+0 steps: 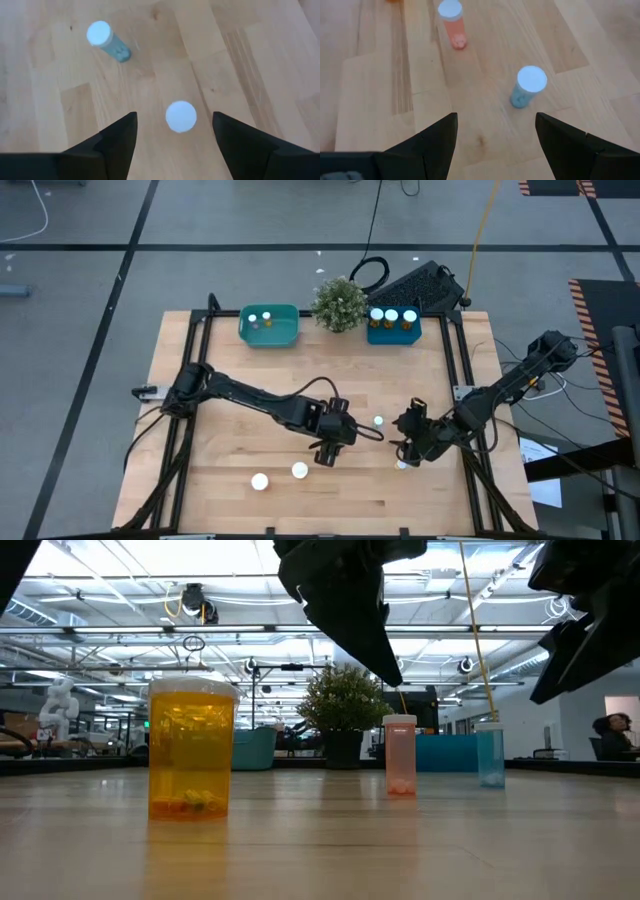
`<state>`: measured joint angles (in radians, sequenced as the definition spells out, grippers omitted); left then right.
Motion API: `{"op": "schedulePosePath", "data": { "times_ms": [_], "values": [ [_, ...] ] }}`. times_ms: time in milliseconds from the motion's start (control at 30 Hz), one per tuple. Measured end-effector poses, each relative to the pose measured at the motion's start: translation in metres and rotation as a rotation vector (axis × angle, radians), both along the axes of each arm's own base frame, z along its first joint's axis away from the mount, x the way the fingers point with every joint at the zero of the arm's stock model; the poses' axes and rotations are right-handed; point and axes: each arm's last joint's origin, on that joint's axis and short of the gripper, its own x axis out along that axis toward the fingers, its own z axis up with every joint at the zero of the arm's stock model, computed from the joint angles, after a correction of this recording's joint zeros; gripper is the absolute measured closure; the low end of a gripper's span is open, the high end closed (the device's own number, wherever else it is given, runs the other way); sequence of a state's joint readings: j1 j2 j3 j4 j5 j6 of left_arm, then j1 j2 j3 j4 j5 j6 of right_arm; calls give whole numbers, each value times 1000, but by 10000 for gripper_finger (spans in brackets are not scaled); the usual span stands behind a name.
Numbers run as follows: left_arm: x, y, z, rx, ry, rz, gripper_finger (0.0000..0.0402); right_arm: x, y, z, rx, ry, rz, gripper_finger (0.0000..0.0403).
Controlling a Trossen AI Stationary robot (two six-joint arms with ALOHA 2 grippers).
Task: Pick and place medicine bottles into bin by pill shape (circle, oval)
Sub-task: Put the small pink pill bottle into the green bin
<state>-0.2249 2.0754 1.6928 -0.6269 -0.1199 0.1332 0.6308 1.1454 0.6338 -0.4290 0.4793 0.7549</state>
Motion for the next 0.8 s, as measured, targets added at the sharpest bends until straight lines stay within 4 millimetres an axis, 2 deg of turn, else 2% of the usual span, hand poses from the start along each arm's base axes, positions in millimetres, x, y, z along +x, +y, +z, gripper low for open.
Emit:
{"op": "schedulePosePath", "data": {
  "times_ms": [233,400,800],
  "values": [
    [0,-3,-1,-38,9,-21,133,0,0,0,6,-1,-3,140],
    [4,-4,-16,-20,31,-18,133,0,0,0,11,-1,-6,140],
    [9,-3,-28,-3,30,-25,133,1,1,1,19,-6,-4,140]
  ]
}}
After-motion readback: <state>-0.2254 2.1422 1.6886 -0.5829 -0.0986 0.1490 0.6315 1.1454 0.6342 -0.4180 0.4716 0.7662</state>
